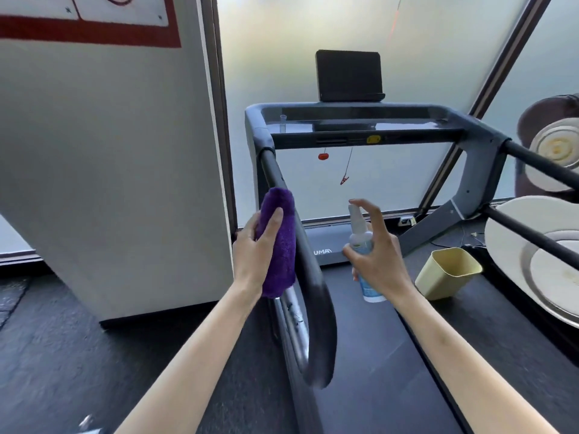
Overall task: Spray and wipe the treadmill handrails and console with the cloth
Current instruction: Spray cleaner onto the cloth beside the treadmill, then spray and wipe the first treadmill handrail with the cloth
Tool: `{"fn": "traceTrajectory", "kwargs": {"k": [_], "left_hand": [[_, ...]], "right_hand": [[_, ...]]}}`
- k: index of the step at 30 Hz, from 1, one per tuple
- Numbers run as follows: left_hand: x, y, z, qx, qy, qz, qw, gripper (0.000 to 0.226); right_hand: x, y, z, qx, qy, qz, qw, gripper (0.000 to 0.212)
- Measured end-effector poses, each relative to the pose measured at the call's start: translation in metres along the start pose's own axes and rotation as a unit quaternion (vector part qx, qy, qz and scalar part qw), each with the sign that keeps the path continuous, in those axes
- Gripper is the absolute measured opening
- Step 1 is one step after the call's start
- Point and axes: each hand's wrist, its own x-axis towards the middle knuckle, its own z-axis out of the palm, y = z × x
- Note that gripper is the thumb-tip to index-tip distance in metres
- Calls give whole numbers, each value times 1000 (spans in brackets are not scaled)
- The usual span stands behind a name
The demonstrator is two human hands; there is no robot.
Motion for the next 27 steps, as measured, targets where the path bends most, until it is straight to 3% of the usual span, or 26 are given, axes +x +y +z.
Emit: {"fn": "traceTrajectory", "kwargs": {"k": [3,6,13,23,27], "left_hand": [[-8,-15,21,25,-39,29,998,28],[-13,-23,40,103,-6,55,993,42],[22,-29,46,106,60,46,991,30],[134,-21,46,84,52,-3,995,36],[171,-13,48,138,39,1,990,36]], "right_hand": [[12,10,-1,27,-14,-11,999,76],[24,22,-2,44,-46,-21,998,75],[55,40,9,67,-100,-32,992,76],[93,47,33,81,-81,-13,993,78],[104,40,40,71,-59,-11,996,81]]}}
